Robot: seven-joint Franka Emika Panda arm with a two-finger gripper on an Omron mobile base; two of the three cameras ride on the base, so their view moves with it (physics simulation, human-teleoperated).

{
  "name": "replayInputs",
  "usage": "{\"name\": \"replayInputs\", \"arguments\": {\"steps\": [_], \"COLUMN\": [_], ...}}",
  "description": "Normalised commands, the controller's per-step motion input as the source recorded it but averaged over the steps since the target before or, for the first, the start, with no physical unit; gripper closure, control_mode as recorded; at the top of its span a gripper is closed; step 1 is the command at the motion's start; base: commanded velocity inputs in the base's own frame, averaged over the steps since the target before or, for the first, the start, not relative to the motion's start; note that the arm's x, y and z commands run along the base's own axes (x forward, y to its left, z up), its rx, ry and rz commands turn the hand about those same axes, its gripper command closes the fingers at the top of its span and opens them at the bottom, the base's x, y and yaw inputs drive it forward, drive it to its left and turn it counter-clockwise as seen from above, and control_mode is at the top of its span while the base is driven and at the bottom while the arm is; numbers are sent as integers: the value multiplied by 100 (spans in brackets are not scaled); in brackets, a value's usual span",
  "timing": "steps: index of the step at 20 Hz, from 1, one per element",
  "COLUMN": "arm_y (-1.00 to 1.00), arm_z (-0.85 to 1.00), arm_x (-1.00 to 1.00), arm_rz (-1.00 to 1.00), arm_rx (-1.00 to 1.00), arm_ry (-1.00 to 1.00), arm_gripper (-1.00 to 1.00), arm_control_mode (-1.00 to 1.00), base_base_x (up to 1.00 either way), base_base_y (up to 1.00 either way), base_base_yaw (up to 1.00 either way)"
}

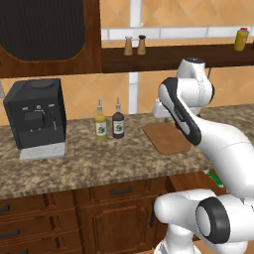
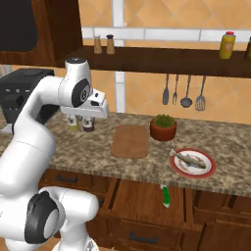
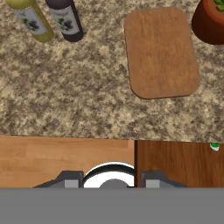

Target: Pick up the knife from the drawer and place it on the cutting board. Then place the meat from the plate to the cutting board.

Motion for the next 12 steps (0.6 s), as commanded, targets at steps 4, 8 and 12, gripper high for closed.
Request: {"name": "replayInputs", "arguments": {"steps": [4, 8, 12], "arm_y": [0, 0, 0], "arm_z": [0, 0, 0], "arm_x": [0, 0, 0], "arm_rz": [0, 0, 0], "arm_rx": [0, 0, 0], "arm_ry": [0, 0, 0], "arm_gripper": [-100, -100, -100], "arm_control_mode": [100, 100, 100], "base_base_x": [-25, -59, -6], "base_base_y": [-8, -29, 18], "base_base_yaw": [0, 0, -22]}}
